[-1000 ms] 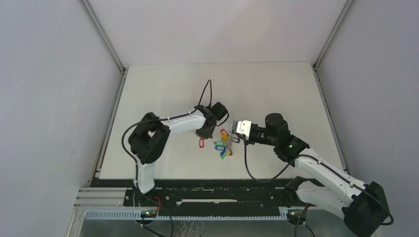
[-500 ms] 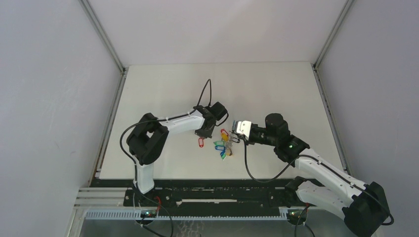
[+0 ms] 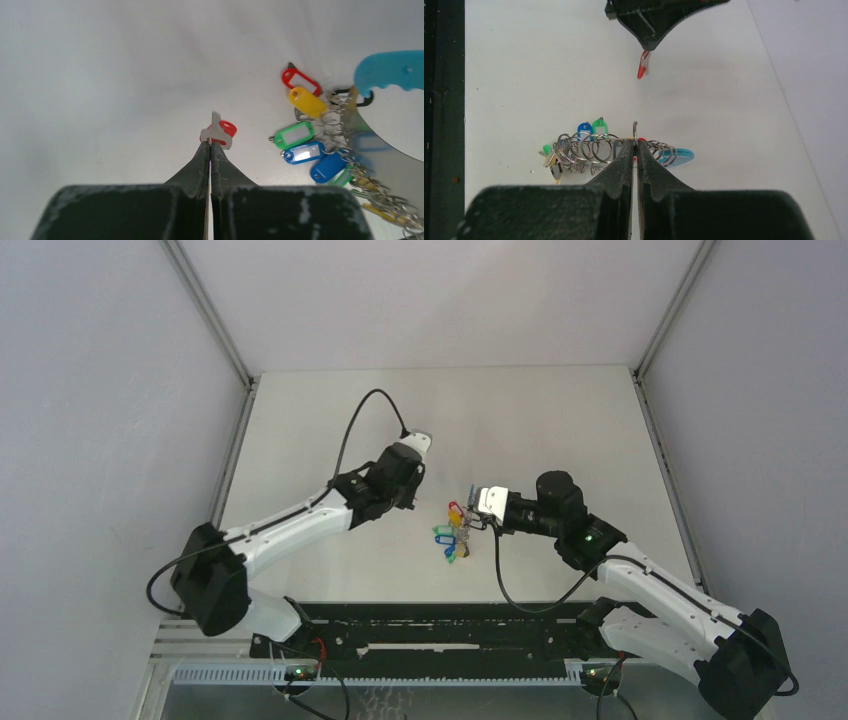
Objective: Put the keys on the keyring
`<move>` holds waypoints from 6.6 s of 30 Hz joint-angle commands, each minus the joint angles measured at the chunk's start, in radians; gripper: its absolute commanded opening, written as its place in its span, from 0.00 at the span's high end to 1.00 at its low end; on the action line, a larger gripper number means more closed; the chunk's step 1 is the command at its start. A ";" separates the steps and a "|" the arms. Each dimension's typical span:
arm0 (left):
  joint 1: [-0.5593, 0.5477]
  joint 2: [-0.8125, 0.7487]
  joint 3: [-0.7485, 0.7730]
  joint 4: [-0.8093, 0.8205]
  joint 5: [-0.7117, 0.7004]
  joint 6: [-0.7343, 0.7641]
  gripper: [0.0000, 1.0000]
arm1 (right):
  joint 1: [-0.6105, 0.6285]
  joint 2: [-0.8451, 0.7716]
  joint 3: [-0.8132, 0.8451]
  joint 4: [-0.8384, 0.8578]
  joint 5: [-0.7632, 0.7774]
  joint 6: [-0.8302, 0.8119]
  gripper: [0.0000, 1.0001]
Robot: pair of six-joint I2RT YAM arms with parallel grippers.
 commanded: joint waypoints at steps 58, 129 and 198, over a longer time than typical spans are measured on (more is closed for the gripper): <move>0.115 -0.373 -0.110 0.252 1.212 0.757 1.00 | -0.107 0.071 0.052 0.215 -0.389 0.005 1.00; 0.107 -0.291 -0.082 0.324 1.237 0.659 1.00 | -0.108 0.105 0.081 0.187 -0.469 -0.022 1.00; 0.108 -0.303 -0.095 0.372 1.174 0.608 1.00 | -0.106 0.096 0.081 0.181 -0.432 -0.011 1.00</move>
